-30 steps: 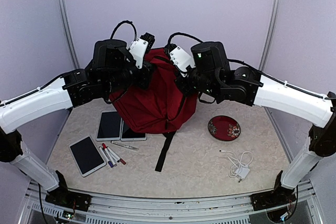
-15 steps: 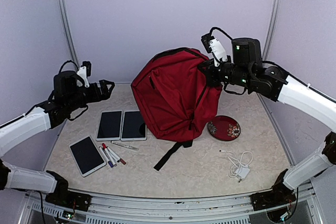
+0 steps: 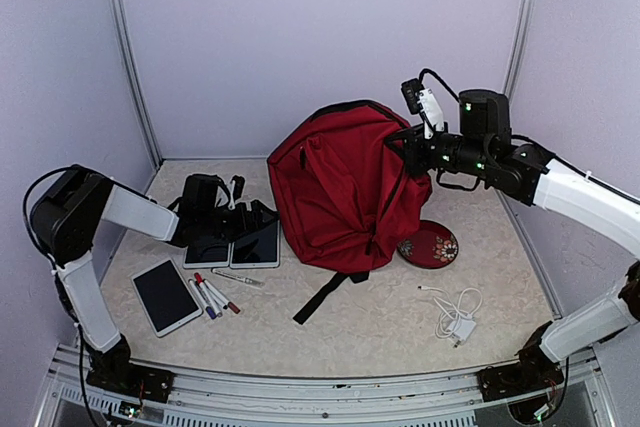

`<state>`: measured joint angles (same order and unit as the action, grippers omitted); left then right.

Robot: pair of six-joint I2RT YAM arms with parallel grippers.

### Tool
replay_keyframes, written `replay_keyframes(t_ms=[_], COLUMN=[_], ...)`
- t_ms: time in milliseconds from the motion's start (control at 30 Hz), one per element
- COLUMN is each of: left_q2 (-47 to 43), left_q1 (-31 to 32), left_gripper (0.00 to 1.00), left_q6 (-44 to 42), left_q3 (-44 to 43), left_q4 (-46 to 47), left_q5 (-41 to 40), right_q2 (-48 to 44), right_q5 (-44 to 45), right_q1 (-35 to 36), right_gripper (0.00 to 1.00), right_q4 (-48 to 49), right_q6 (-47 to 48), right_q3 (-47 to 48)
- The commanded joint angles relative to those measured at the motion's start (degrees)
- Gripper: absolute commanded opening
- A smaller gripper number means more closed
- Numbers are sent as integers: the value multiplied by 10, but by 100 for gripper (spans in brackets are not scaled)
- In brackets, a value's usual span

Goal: Pack the student bag
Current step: Pass from the right arm to the left

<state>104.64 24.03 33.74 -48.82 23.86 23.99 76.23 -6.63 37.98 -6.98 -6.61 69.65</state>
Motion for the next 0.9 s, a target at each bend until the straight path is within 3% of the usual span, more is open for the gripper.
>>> replay_keyframes(t_ms=[0, 200, 267, 300, 333, 433, 567, 733, 867], left_q2=[67, 153, 181, 191, 199, 189, 101, -90, -235], left_q1=[15, 26, 21, 20, 19, 23, 31, 69, 94], left_gripper=[94, 93, 88, 81, 67, 2, 0, 0, 0], left_q6=[33, 31, 41, 51, 60, 67, 49, -53, -70], left_q3=[-77, -171, -196, -201, -202, -196, -156, -104, -66], left_q4=[102, 80, 64, 71, 88, 104, 91, -55, -153], left_q5=[68, 75, 83, 96, 110, 137, 135, 39, -33], right_q2=[-21, -22, -25, -26, -26, -29, -37, -60, -45], right_q5=[-35, -44, -48, -50, -49, -44, -25, 3, 28], right_q1=[-5, -8, -9, -9, -9, -10, -10, -21, -35], right_gripper=[0, 0, 0, 0, 0, 0, 0, 0, 0], right_q4=[52, 53, 55, 57, 56, 49, 11, -55, -111], right_q6=[-5, -1, 0, 1, 2, 4, 7, -6, -27], right_q3=[-8, -12, -13, -14, -14, -9, 12, 48, 60])
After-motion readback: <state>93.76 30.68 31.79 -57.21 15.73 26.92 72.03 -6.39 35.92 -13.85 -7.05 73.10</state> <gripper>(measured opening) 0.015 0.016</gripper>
